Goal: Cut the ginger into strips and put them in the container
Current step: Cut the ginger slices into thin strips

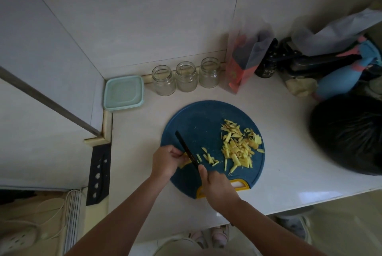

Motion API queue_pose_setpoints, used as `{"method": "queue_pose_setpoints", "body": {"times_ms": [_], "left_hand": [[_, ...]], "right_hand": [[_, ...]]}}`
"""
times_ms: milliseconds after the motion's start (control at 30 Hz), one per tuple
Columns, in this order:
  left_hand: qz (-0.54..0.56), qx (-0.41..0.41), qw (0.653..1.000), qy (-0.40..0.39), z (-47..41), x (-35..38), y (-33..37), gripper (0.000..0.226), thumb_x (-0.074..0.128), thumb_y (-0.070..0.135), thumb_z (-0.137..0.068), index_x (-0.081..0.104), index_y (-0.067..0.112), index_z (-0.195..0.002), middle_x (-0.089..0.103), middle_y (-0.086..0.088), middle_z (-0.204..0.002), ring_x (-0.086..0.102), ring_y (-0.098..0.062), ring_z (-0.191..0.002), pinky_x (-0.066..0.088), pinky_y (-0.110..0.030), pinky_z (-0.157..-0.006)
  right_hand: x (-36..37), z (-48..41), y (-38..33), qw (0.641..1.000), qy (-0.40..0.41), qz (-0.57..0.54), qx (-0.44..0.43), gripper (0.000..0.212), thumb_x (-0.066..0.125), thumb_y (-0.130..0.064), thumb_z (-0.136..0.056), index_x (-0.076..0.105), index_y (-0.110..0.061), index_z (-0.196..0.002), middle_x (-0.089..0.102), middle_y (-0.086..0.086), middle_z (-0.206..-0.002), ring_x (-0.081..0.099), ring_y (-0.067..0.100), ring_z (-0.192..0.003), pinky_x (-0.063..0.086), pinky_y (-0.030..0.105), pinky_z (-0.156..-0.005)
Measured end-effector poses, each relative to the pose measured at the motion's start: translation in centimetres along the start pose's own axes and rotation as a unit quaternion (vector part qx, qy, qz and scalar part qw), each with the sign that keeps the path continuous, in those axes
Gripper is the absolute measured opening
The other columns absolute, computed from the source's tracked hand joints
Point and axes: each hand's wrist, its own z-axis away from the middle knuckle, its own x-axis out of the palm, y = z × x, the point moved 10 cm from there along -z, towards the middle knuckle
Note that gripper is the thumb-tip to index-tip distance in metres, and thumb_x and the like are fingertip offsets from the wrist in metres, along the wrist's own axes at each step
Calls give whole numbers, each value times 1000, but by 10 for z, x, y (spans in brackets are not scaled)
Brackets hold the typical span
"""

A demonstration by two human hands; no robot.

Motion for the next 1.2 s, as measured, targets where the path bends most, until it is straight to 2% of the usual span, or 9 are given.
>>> {"method": "queue_pose_setpoints", "body": {"times_ms": [233,433,567,700,767,900,967,1100,1200], "left_hand": [[-18,-6,1000,-22,-8,1,-3,24,84,17,-67,60,18,-65,61,10,-65,57,0,-60,41,-4,-51],[-20,-22,999,-32,-6,2,-2,21,83,17,-69,62,16,-69,64,7,-69,58,-1,-61,43,-8,-53],[-16,-26,999,-12,-2,-2,-2,22,84,20,-67,62,15,-69,64,6,-68,58,-2,-59,42,-7,-50],[-19,-54,998,-9,2,-3,-7,27,84,25,-66,64,10,-73,64,2,-63,57,-6,-51,47,-19,-51],[-3,-72,997,-12,4,-1,-9,27,83,24,-68,62,9,-75,63,-3,-60,58,-9,-49,51,-23,-49],[13,-89,996,-16,7,0,-10,26,81,20,-72,61,6,-78,62,-7,-62,58,-13,-52,55,-25,-52],[19,-102,994,-18,4,0,-16,25,81,20,-72,62,6,-79,63,-7,-62,58,-13,-52,57,-26,-55],[45,-128,990,-31,1,2,-23,21,81,16,-72,62,8,-77,63,-7,-62,59,-10,-51,55,-20,-51],[55,-138,988,-31,3,3,-24,20,80,13,-73,61,8,-76,63,-8,-63,60,-10,-50,55,-19,-50]], "right_hand": [[2,-16,-9,1000,-11,24,10,52,17,-45,-102,50,-8,-86,41,1,-64,61,34,-90,38,32,-69],[-2,-28,-3,998,46,-15,49,54,21,-52,-100,44,-17,-66,58,12,-79,63,29,-83,48,38,-76],[-6,-22,4,997,57,-32,32,54,21,-51,-100,49,-14,-74,51,5,-70,60,28,-78,48,39,-73],[-6,-16,8,998,46,-28,12,58,21,-49,-100,58,-5,-93,42,-1,-64,59,31,-84,38,33,-68],[-5,-16,8,999,49,7,21,59,20,-49,-100,59,-5,-97,49,3,-69,60,30,-85,40,34,-68],[-13,-11,7,994,91,35,53,58,18,-53,-100,53,-16,-72,66,14,-93,64,30,-92,50,39,-79],[-23,-13,16,991,113,21,74,61,16,-54,-99,58,-14,-78,66,13,-95,64,30,-94,47,36,-81],[-39,-20,31,991,111,-21,72,63,19,-52,-100,53,-7,-72,61,13,-81,63,31,-87,49,35,-78],[-35,-14,22,994,89,-57,35,57,23,-52,-99,46,-16,-61,50,5,-64,57,26,-73,44,34,-72]]}}
